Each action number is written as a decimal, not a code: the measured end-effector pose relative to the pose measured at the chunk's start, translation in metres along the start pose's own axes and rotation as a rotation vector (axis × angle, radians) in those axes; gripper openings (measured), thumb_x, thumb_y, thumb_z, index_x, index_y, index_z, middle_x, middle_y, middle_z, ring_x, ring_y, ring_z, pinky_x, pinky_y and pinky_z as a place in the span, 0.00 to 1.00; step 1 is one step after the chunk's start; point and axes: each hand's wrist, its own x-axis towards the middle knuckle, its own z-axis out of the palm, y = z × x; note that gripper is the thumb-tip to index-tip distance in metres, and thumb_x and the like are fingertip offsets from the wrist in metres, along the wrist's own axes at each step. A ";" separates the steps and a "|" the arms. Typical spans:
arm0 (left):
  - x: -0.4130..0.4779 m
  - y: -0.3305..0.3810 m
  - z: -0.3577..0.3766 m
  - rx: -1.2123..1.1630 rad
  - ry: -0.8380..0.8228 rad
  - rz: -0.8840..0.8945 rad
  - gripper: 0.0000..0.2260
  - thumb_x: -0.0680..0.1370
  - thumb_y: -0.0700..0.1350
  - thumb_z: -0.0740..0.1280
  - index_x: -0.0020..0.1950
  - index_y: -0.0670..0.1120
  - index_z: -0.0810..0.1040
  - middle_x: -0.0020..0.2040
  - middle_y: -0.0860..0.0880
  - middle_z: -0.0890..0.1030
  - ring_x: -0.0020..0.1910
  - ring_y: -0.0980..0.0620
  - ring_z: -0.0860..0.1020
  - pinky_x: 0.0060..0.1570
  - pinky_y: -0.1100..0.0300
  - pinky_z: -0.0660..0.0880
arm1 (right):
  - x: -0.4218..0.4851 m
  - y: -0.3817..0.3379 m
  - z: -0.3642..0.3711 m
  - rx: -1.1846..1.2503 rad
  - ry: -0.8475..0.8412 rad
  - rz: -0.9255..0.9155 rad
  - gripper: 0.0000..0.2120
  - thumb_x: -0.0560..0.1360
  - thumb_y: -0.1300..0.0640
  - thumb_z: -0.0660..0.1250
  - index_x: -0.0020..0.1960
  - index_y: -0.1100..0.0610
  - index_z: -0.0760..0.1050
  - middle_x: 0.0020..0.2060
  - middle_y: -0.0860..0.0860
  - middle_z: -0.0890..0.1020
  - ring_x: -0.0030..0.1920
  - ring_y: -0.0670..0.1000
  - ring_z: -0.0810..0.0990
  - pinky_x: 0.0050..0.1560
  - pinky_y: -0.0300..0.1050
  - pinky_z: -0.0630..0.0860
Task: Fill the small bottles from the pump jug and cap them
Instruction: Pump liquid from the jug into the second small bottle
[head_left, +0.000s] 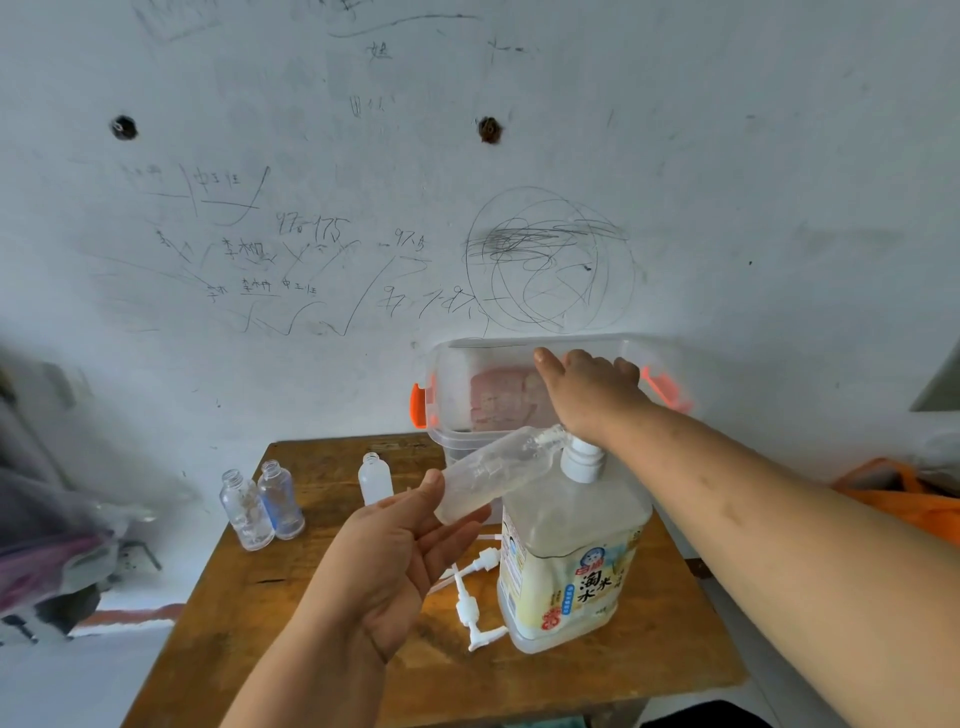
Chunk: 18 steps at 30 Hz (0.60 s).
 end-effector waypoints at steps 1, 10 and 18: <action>-0.002 0.000 0.001 0.001 0.000 0.003 0.13 0.76 0.41 0.68 0.57 0.34 0.76 0.48 0.34 0.84 0.46 0.38 0.85 0.41 0.50 0.82 | 0.000 -0.001 -0.003 0.014 0.004 -0.006 0.23 0.81 0.47 0.45 0.73 0.53 0.58 0.65 0.60 0.70 0.64 0.65 0.68 0.67 0.60 0.61; -0.003 0.009 0.006 0.008 -0.006 0.029 0.14 0.74 0.41 0.68 0.56 0.36 0.77 0.49 0.35 0.84 0.46 0.37 0.85 0.41 0.50 0.81 | -0.001 -0.008 -0.016 -0.005 -0.016 -0.023 0.25 0.81 0.57 0.47 0.77 0.47 0.47 0.67 0.60 0.67 0.65 0.64 0.67 0.67 0.59 0.61; 0.004 0.004 0.001 0.003 -0.026 0.003 0.12 0.75 0.42 0.67 0.55 0.35 0.77 0.48 0.35 0.85 0.46 0.38 0.85 0.42 0.50 0.81 | 0.009 0.001 -0.002 -0.070 0.039 -0.035 0.30 0.78 0.63 0.50 0.77 0.50 0.45 0.65 0.58 0.66 0.65 0.63 0.67 0.69 0.60 0.58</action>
